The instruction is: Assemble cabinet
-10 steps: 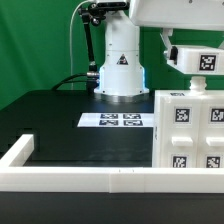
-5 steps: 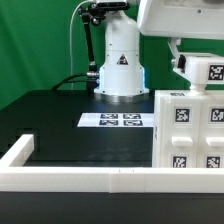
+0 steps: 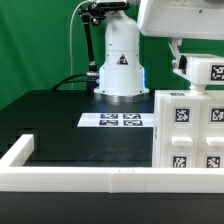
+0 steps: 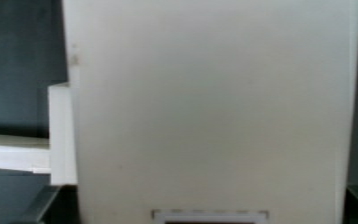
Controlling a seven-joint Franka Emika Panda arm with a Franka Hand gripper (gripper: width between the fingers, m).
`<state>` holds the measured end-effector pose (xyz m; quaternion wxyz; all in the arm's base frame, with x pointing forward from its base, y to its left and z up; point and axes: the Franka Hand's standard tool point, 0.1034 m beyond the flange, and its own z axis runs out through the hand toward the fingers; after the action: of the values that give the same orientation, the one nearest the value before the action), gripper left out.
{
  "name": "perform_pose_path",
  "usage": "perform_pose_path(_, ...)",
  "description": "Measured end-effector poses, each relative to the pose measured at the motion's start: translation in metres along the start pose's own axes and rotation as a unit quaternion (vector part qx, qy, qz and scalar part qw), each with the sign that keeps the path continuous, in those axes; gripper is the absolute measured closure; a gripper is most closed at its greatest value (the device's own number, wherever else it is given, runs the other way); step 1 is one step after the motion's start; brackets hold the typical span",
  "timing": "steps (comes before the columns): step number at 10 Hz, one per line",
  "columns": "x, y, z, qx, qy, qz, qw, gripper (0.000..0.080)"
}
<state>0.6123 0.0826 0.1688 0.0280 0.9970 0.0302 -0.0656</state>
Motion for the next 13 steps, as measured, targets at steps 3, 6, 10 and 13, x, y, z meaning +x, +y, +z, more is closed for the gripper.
perform_pose_path(3, 0.000, 0.002, 0.000, 0.000, 0.001, -0.009, 1.000, 0.0241)
perform_pose_path(6, -0.004, 0.004, 0.003, 0.001, 0.004, -0.014, 1.000, 0.0241)
perform_pose_path(10, -0.008, 0.007, 0.014, 0.001, 0.004, -0.023, 1.000, 0.0241)
perform_pose_path(13, -0.003, 0.006, 0.013, 0.001, 0.015, -0.023, 1.000, 0.0241)
